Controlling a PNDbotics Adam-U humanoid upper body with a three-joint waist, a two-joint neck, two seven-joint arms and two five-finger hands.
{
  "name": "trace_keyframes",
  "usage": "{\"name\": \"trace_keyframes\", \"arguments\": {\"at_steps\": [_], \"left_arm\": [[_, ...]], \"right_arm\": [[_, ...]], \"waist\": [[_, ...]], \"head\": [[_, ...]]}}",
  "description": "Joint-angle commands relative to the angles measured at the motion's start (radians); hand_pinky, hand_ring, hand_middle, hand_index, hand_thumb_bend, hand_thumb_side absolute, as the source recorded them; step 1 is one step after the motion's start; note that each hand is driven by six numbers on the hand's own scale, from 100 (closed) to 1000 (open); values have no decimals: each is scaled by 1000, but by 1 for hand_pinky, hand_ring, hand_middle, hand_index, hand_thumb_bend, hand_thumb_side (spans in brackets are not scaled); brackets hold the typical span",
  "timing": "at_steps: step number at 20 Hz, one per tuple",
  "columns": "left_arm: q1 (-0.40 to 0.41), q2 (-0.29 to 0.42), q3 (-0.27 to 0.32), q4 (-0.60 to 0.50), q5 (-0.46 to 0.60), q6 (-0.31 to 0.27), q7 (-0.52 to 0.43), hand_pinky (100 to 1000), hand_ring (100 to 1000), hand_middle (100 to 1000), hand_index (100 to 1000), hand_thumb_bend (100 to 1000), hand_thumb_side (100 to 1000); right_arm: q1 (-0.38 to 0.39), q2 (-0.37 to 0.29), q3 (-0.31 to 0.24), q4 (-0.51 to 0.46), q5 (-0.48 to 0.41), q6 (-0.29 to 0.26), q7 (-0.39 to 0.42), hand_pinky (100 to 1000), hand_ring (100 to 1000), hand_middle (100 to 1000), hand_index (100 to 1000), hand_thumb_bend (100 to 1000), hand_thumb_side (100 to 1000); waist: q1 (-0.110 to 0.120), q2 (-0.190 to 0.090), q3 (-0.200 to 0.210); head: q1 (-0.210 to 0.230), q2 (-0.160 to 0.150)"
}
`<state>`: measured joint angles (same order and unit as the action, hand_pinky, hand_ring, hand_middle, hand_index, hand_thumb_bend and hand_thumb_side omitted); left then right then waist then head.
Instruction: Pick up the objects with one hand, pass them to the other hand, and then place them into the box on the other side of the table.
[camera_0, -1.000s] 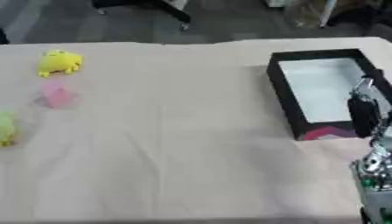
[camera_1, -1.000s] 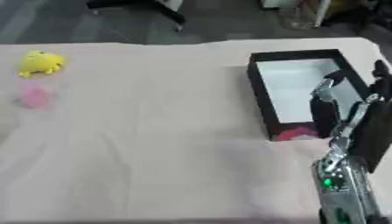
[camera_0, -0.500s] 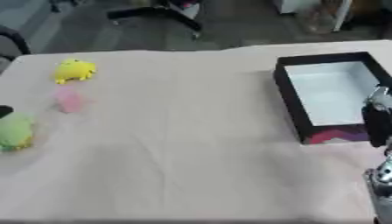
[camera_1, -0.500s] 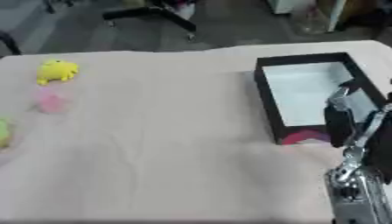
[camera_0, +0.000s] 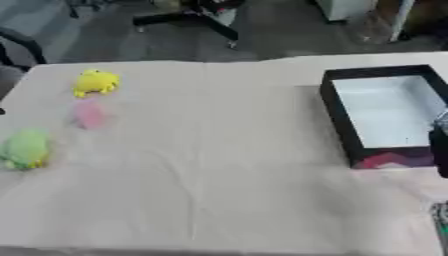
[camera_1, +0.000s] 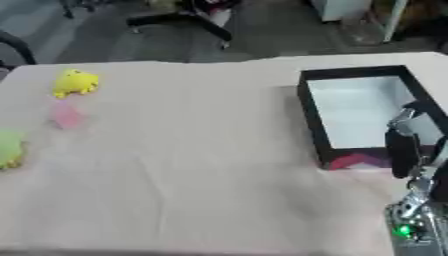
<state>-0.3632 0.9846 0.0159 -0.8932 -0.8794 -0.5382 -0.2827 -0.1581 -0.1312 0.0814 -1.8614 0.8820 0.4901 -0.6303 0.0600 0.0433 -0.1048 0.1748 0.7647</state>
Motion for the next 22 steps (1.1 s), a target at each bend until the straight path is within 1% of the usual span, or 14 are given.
{"name": "trace_keyframes", "arguments": {"at_steps": [1,5,8,12,14,15,16,18,19,20,22], "left_arm": [[-43,7,-10,49,-79,12,40,810,704,686,863,557,287],[-87,-40,-17,123,-173,30,96,809,703,685,861,522,265],[-120,-72,-19,176,-236,43,126,806,701,682,857,482,240],[-157,-114,-19,241,-316,59,166,803,694,676,851,455,221],[-170,-131,-17,270,-342,59,179,789,653,624,806,391,177],[-176,-137,-15,282,-351,57,186,747,582,544,728,303,104],[-180,-143,-10,288,-352,55,204,705,522,479,656,220,100],[-180,-147,0,289,-340,50,258,642,449,391,547,133,100],[-177,-146,4,286,-330,49,282,642,449,391,547,133,100],[-174,-143,14,272,-310,47,304,622,421,356,512,113,100],[-170,-130,32,227,-251,40,325,623,411,345,500,112,100]], "right_arm": [[-8,-16,4,-12,4,140,-138,398,745,776,908,100,715],[-9,-15,4,-12,2,140,-138,398,745,776,908,100,714],[-9,-15,4,-12,0,141,-138,398,745,776,908,100,716],[-11,-13,5,-12,-2,142,-137,398,745,776,908,100,717],[-11,-12,5,-13,-3,142,-136,398,745,776,908,100,717],[-12,-12,5,-13,-3,142,-136,398,745,776,908,100,717],[-12,-12,5,-13,-3,142,-135,398,745,776,908,100,717],[-13,-11,4,-13,-3,143,-135,398,745,776,908,100,718],[-14,-11,4,-13,-3,143,-135,398,745,776,908,100,718],[-14,-12,5,-13,-3,143,-134,399,745,776,907,100,717],[-17,-14,13,-12,-3,139,-129,399,745,776,907,100,714]], "waist": [[1,-13,-1],[-1,-13,-3],[-4,-12,-4],[-8,-10,-5],[-10,-9,-6],[-10,-9,-7],[-11,-9,-7],[-11,-9,-8],[-12,-9,-9],[-12,-9,-8],[-11,-9,-6]], "head": [[20,5],[33,5],[35,5],[36,5],[37,5],[36,5],[35,5],[34,5],[33,5],[30,5],[24,5]]}}
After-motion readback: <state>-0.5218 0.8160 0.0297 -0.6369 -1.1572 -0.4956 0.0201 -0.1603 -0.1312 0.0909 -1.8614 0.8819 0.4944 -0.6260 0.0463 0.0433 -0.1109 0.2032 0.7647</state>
